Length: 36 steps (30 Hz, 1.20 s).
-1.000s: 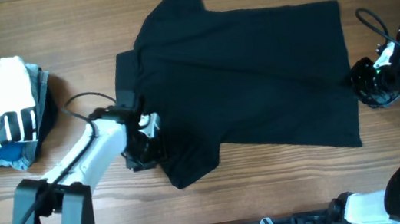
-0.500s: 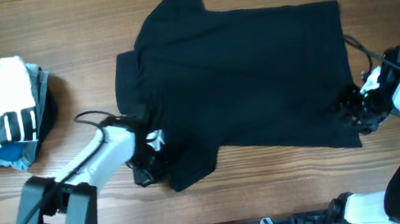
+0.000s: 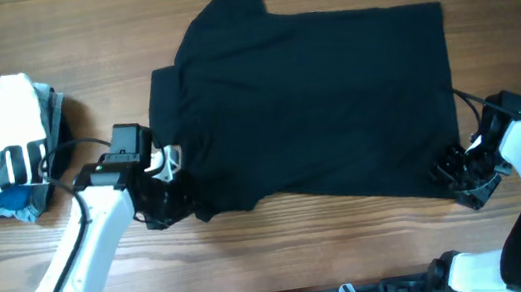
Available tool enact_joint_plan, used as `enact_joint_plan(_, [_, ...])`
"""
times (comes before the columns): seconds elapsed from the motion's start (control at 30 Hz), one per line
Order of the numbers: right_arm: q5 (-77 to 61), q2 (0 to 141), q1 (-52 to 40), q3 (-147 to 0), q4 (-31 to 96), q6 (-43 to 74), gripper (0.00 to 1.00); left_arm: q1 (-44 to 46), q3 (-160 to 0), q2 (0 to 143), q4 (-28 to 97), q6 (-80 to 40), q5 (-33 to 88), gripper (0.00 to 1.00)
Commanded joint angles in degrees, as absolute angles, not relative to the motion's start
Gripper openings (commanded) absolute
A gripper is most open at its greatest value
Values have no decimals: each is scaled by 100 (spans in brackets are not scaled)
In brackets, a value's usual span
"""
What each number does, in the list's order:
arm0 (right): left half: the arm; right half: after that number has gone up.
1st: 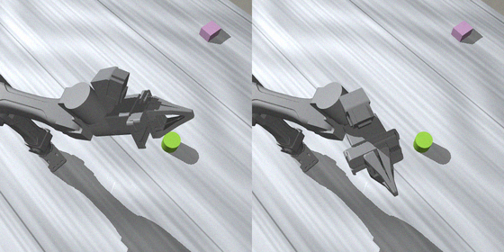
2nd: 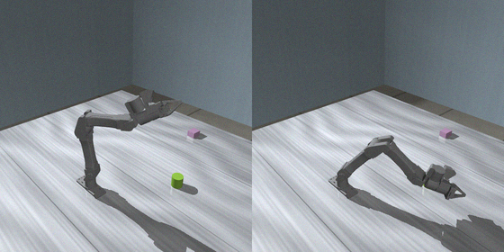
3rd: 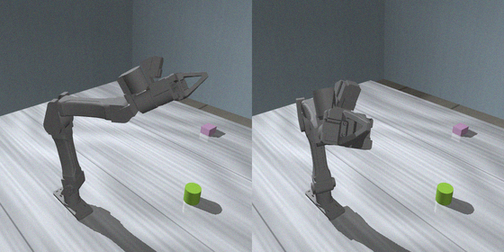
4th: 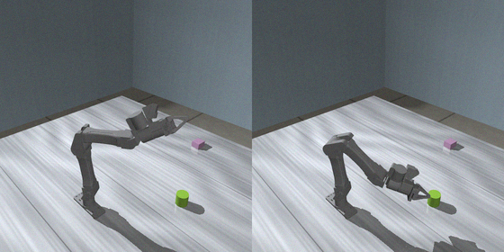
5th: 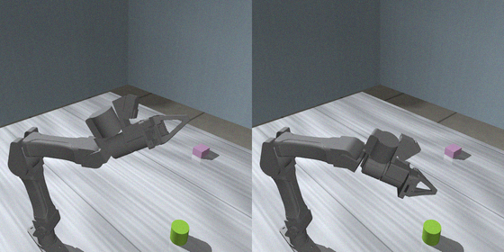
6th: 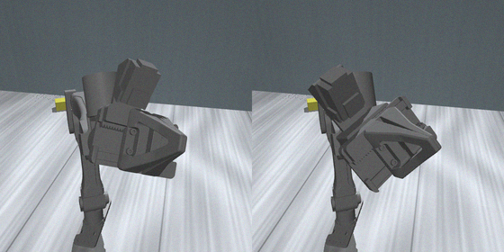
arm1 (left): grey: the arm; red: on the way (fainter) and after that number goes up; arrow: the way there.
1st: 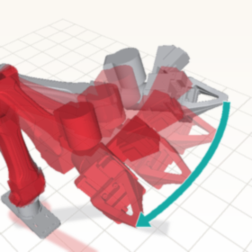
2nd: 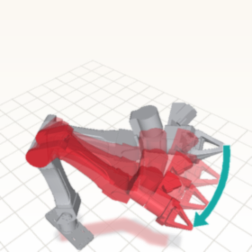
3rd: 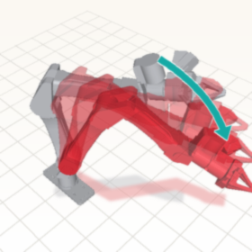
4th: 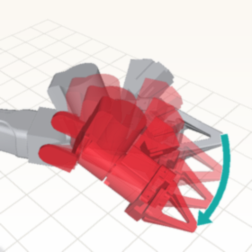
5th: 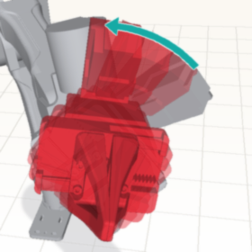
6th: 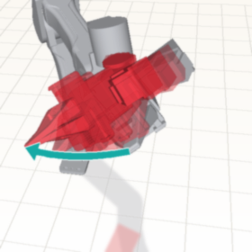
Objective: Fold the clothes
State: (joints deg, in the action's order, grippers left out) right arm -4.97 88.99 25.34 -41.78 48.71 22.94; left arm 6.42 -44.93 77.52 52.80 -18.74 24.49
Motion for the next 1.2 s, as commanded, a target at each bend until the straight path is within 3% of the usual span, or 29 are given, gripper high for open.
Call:
enact_joint_plan(0.0, [-548,8892,2558,-4027,4414,2314,38,397,-4584,7336,5389,-1846,2257,4])
enact_joint_plan(0.07, [-663,8890,2558,-4108,4477,2064,6,279,-4584,7199,5448,-1846,2246,4])
enact_joint_plan(0.1, [-666,8882,2558,-4213,4661,2014,4,204,-4584,7100,5496,-1844,2244,4])
enact_joint_plan(0.43, [-1317,7310,2558,-4925,6189,1868,4,158,-4584,6707,5690,-1841,2248,4])
enact_joint_plan(0.73, [-1933,7190,2558,-4923,4917,2882,4,196,-4584,6740,3736,-1673,2781,4])
enact_joint_plan(0.87, [-2067,7190,2558,-4923,4084,3691,4,427,-4584,6864,2827,-1625,1986,4])
enact_joint_plan(1.17, [-2062,7891,2558,-4923,3170,4351,4,899,-4584,7811,939,-1367,1789,4])
